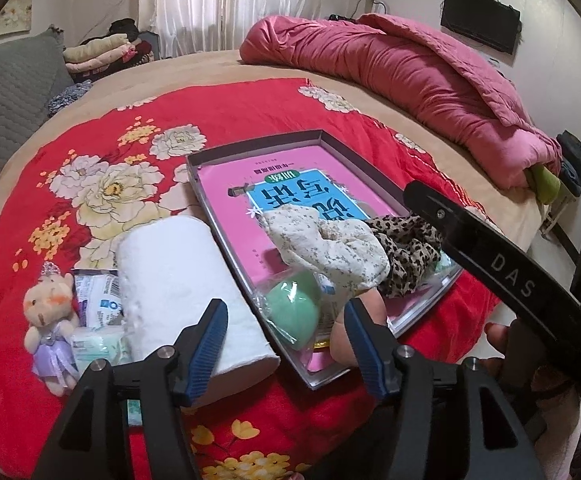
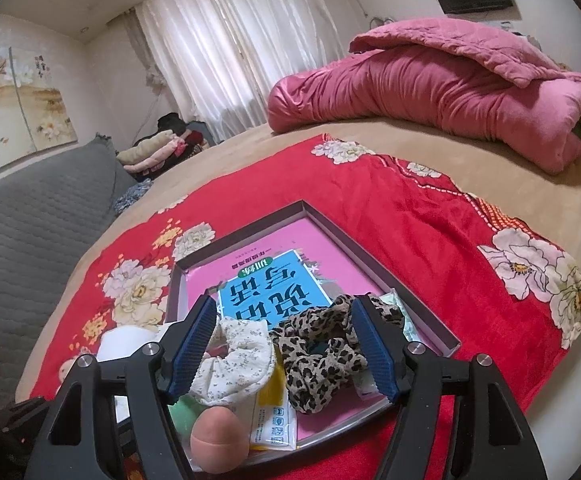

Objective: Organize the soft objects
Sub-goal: 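Lower the white scrunchie into the tray and open the right tool while the left releases the green sponge there, then move both tools away from the tray back over the pile of soft items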

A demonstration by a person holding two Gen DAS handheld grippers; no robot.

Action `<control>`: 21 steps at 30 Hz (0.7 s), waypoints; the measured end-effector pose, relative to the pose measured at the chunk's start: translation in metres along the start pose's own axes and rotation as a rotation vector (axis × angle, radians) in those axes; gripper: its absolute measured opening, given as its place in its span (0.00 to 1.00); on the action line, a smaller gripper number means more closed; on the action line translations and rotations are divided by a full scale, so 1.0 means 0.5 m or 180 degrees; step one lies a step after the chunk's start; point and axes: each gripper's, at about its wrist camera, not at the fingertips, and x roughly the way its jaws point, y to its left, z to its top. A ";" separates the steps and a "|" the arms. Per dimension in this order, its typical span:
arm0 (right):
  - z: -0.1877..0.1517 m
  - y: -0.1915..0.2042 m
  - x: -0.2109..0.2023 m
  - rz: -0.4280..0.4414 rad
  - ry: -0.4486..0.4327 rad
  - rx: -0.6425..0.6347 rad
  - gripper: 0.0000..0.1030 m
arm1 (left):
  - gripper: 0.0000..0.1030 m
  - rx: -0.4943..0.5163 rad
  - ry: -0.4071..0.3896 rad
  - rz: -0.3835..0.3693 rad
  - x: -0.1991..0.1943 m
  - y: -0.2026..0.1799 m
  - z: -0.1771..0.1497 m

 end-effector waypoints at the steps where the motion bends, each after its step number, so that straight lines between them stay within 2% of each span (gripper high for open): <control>1: 0.001 0.002 -0.002 -0.0004 -0.0013 -0.0012 0.72 | 0.59 -0.0004 -0.0010 0.0006 -0.003 0.002 0.001; 21: -0.007 0.041 -0.032 -0.0052 -0.0097 -0.0297 0.73 | 0.59 -0.0109 -0.0086 0.0094 -0.058 0.045 -0.024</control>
